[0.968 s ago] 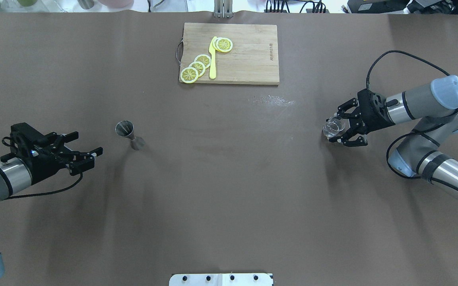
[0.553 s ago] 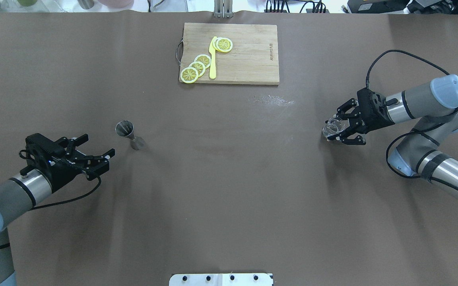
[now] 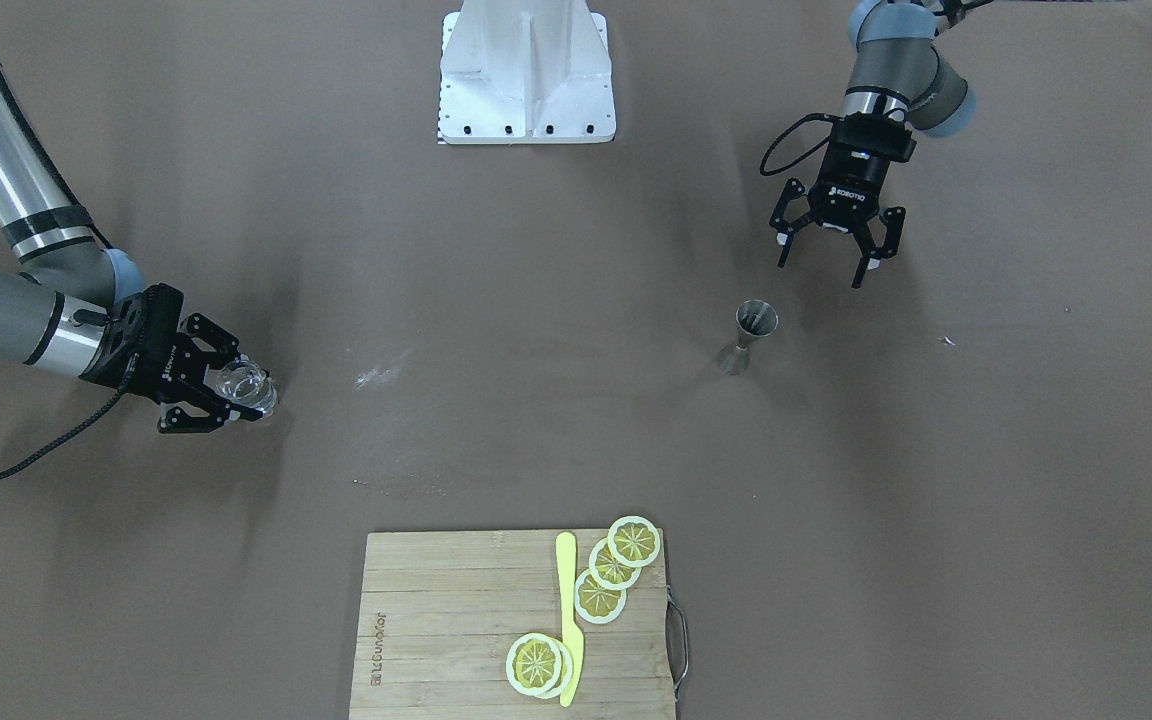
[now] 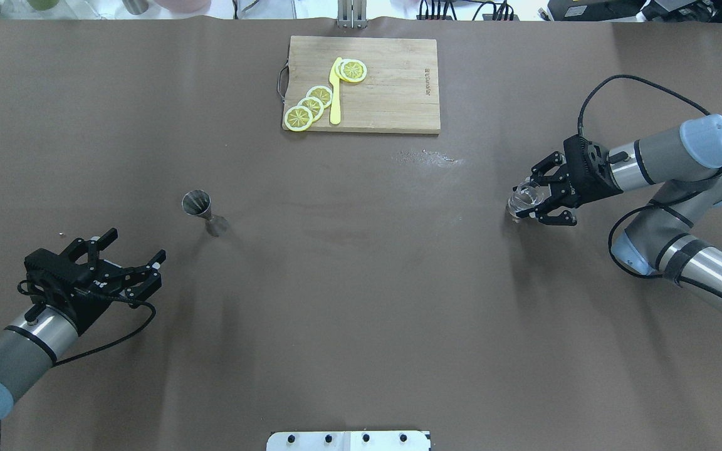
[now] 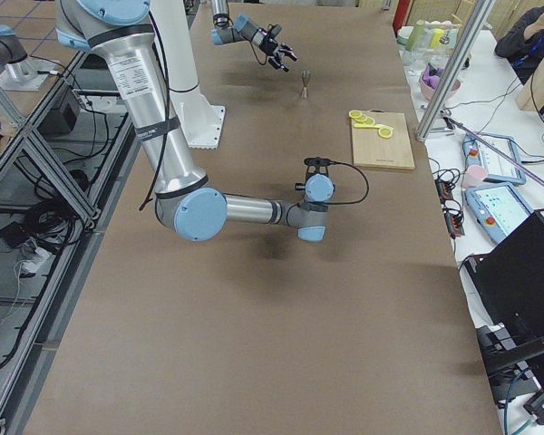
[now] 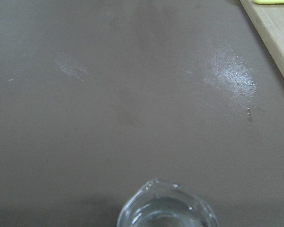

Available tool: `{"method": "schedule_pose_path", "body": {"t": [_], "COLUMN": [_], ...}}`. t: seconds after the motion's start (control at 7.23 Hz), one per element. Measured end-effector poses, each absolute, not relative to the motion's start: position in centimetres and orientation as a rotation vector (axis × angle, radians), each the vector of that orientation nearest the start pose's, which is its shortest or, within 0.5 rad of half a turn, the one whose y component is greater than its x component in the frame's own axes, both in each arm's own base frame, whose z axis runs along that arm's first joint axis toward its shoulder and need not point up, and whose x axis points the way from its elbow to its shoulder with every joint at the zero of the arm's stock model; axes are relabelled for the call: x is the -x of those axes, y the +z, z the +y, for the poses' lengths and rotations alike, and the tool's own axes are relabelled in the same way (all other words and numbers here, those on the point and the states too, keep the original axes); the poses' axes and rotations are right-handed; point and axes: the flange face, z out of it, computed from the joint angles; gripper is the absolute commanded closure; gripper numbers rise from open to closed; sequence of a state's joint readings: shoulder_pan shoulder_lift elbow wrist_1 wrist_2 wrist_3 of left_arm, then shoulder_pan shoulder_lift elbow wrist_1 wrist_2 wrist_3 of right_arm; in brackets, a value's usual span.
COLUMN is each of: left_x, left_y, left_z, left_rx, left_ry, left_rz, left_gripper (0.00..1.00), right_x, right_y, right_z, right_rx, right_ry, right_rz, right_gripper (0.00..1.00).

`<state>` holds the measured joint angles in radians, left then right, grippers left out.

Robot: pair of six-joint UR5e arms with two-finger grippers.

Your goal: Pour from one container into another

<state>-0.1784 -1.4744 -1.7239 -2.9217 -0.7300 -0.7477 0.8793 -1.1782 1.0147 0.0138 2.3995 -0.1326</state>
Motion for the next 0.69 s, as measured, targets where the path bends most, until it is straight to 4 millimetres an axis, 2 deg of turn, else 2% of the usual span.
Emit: {"method": "schedule_pose_path", "body": {"t": [0.28,0.41,0.69], "left_x": [-39.8,-40.6,-42.7], "left_y": [47.4,46.6,45.1], "left_z": [-25.5,-25.0,-24.6], "left_rx": [-1.29,-1.297,-1.221], "left_ry": [-0.123,-0.169,-0.362], "left_rz": [0.702,0.717,0.869], "left_gripper": [0.02,0.02,0.02], "right_x": [34.9,34.5,33.4], "right_y": [52.9,52.8,52.5], "right_z": [-52.9,-53.1,-53.7], "right_rx": [-1.176,-1.181,-1.191], "right_ry": [-1.229,-1.225,-1.215], "right_rz": [-1.085,-1.082,-1.073], "right_gripper": [1.0,1.0,1.0]}}
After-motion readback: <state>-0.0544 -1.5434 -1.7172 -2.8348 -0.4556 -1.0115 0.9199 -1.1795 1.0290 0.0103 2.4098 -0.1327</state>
